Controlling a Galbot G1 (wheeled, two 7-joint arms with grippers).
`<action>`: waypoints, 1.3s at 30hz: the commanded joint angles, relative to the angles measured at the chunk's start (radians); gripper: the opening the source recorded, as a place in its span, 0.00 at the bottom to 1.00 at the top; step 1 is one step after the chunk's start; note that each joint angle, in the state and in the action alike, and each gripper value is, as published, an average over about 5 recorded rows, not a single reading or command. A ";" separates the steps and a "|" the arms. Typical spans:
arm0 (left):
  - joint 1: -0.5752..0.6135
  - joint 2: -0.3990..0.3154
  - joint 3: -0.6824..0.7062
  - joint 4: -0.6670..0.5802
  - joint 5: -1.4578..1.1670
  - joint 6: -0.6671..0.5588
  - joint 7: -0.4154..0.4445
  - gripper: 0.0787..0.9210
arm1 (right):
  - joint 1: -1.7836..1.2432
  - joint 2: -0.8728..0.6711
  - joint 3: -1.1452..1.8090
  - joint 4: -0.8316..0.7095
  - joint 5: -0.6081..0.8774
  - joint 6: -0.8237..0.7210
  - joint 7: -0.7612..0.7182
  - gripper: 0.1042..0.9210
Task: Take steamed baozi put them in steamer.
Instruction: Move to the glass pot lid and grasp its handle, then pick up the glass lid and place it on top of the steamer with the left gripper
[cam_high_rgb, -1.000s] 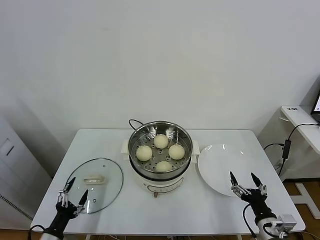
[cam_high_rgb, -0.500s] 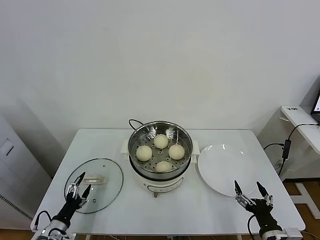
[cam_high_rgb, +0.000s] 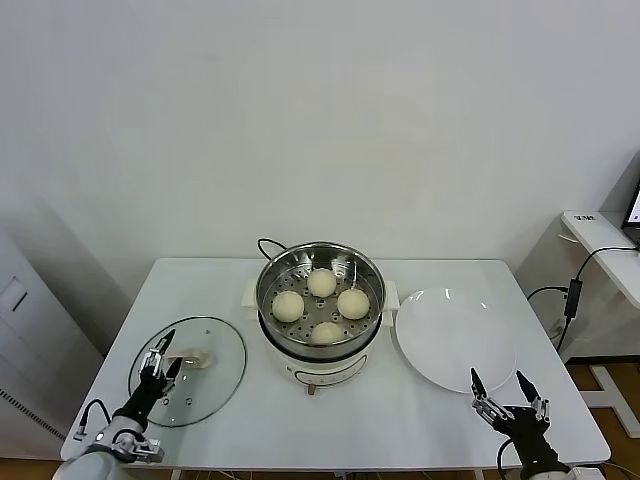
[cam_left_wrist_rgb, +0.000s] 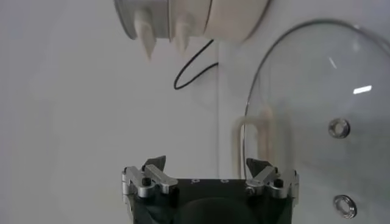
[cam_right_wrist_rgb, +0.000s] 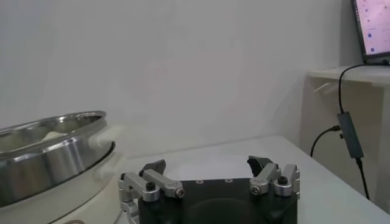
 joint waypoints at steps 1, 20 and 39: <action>-0.074 0.004 0.015 0.065 0.031 0.026 -0.006 0.88 | -0.011 0.008 0.004 0.003 -0.006 0.003 -0.001 0.88; -0.020 0.011 0.037 0.018 -0.153 0.041 -0.003 0.42 | -0.006 0.017 0.007 -0.011 -0.020 0.021 -0.005 0.88; 0.021 0.279 -0.027 -0.247 -0.515 0.232 0.138 0.06 | 0.025 -0.020 -0.009 -0.031 -0.016 0.015 -0.023 0.88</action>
